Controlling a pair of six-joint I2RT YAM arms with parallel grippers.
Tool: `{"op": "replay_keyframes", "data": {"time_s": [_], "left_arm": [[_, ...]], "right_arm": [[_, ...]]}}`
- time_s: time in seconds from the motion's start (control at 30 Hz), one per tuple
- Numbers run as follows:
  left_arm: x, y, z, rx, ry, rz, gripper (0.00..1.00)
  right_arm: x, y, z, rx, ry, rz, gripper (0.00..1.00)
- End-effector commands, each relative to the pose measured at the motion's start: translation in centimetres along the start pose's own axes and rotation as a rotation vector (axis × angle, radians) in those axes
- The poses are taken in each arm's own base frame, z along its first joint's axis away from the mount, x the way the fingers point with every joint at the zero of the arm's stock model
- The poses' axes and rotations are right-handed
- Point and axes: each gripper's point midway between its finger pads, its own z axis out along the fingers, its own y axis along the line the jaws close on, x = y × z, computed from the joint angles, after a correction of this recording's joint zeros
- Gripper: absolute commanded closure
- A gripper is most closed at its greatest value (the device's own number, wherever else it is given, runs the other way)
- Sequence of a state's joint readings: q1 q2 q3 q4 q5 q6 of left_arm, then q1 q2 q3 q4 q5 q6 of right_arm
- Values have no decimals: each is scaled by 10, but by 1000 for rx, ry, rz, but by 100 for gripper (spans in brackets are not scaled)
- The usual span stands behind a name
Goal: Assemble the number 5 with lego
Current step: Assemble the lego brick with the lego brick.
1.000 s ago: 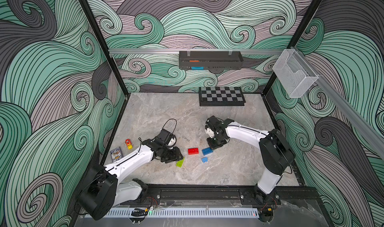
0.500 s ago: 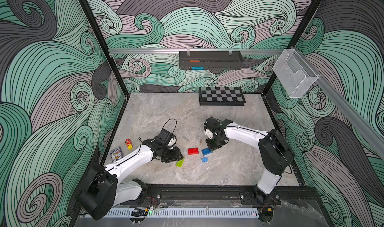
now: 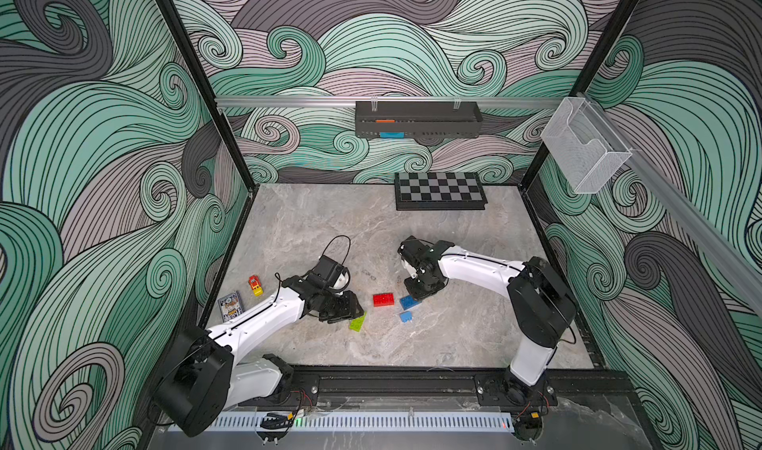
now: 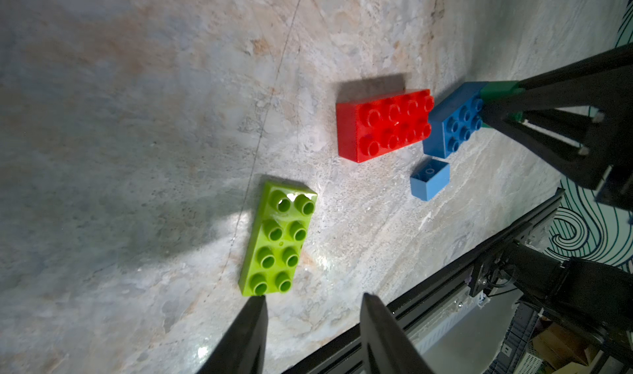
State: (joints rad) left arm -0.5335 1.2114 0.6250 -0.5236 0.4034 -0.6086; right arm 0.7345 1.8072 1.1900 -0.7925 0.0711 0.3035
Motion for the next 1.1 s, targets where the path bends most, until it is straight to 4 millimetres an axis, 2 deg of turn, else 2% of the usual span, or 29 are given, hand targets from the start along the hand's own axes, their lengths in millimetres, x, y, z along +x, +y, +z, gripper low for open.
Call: {"op": "replay_keyframes", "data": {"time_s": [0.0, 0.13, 0.27, 0.37, 0.67, 0.97, 1.07], "left_arm": [[1, -1, -2, -6, -13, 26, 52], [1, -1, -2, -7, -13, 27, 51], [0, -1, -2, -6, -14, 26, 52], [1, -1, -2, -6, -12, 27, 51], [2, 0, -3, -12, -14, 29, 52], [1, 0, -5, -18, -18, 31, 52], [1, -1, -5, -17, -19, 31, 52]], "right_arm": [[22, 1, 32, 27, 91, 6, 87], [29, 0, 41, 34, 109, 17, 88], [28, 1, 40, 27, 100, 24, 88], [21, -3, 34, 35, 74, 35, 88], [-10, -37, 8, 63, -18, 128, 86], [-26, -36, -6, 45, -54, 127, 79], [-29, -33, -12, 29, -64, 122, 71]]}}
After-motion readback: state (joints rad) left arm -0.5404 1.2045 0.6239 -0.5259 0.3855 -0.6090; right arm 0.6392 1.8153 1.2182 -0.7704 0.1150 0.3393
